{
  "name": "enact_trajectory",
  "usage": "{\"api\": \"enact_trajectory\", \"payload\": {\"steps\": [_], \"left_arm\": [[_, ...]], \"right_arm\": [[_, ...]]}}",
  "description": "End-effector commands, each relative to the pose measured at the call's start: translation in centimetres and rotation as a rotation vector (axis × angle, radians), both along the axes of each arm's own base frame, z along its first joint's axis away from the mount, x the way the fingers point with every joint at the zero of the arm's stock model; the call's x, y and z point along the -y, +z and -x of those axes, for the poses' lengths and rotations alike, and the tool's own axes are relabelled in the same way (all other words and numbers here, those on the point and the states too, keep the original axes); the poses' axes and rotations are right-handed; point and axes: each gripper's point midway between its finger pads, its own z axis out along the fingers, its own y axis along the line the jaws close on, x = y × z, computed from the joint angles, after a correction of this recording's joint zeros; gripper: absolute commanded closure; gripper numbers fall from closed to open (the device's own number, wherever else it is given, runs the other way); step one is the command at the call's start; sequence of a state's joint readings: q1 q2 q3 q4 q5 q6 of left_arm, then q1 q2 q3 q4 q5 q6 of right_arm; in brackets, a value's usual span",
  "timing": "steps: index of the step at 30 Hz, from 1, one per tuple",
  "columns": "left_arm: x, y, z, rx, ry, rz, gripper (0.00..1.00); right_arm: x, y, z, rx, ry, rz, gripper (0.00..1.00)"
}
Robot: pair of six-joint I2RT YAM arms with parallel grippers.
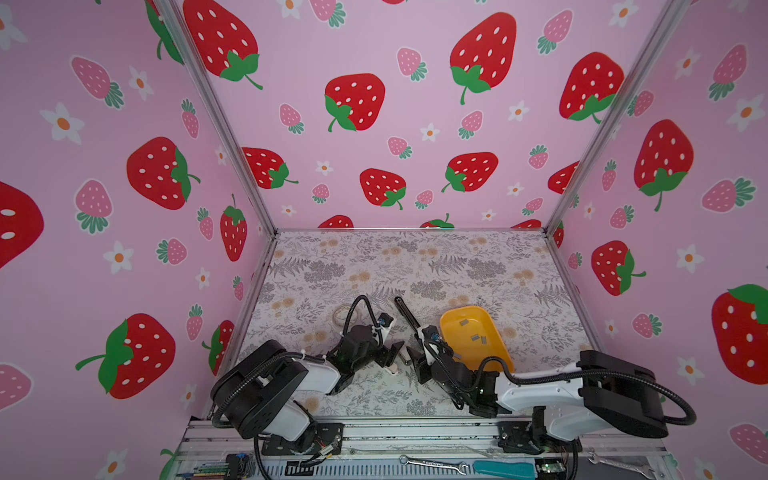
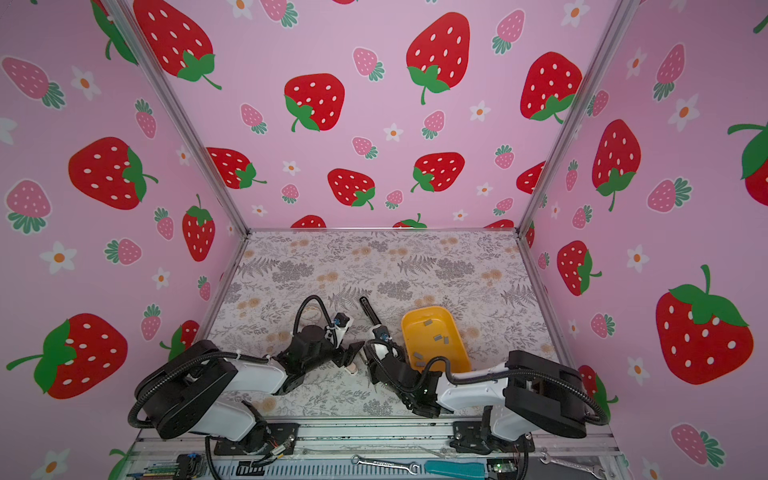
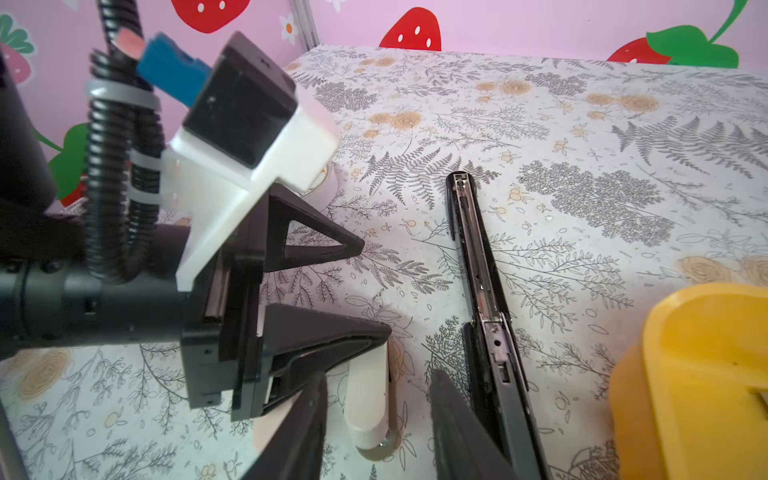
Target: Load the staples into the stapler
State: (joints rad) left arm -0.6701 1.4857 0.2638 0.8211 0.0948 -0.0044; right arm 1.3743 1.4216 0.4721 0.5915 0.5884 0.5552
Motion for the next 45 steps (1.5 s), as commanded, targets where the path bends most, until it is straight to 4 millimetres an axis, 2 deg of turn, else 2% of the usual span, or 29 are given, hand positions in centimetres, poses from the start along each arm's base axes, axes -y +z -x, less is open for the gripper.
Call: {"api": "enact_trajectory", "payload": {"steps": [1, 6, 19, 34, 45], "left_arm": [[0.7, 0.2, 0.1, 0.025, -0.032, -0.005, 0.25], [0.5, -0.1, 0.2, 0.036, -0.031, -0.014, 0.25], [0.7, 0.1, 0.3, 0.042, -0.041, -0.014, 0.26], [0.7, 0.4, 0.6, 0.051, -0.047, -0.005, 0.27], [0.8, 0.0, 0.5, 0.047, -0.048, -0.014, 0.29]], "right_arm": [[0.3, -0.4, -0.8, 0.003, -0.041, 0.044, 0.62], [-0.9, -1.3, -1.2, -0.030, -0.035, 0.043, 0.66], [-2.7, -3.9, -0.5, -0.080, 0.024, 0.080, 0.66], [-2.4, -5.3, -0.5, -0.095, 0.020, 0.113, 0.67], [-1.9, -8.1, -0.1, -0.138, 0.019, 0.163, 0.71]]}}
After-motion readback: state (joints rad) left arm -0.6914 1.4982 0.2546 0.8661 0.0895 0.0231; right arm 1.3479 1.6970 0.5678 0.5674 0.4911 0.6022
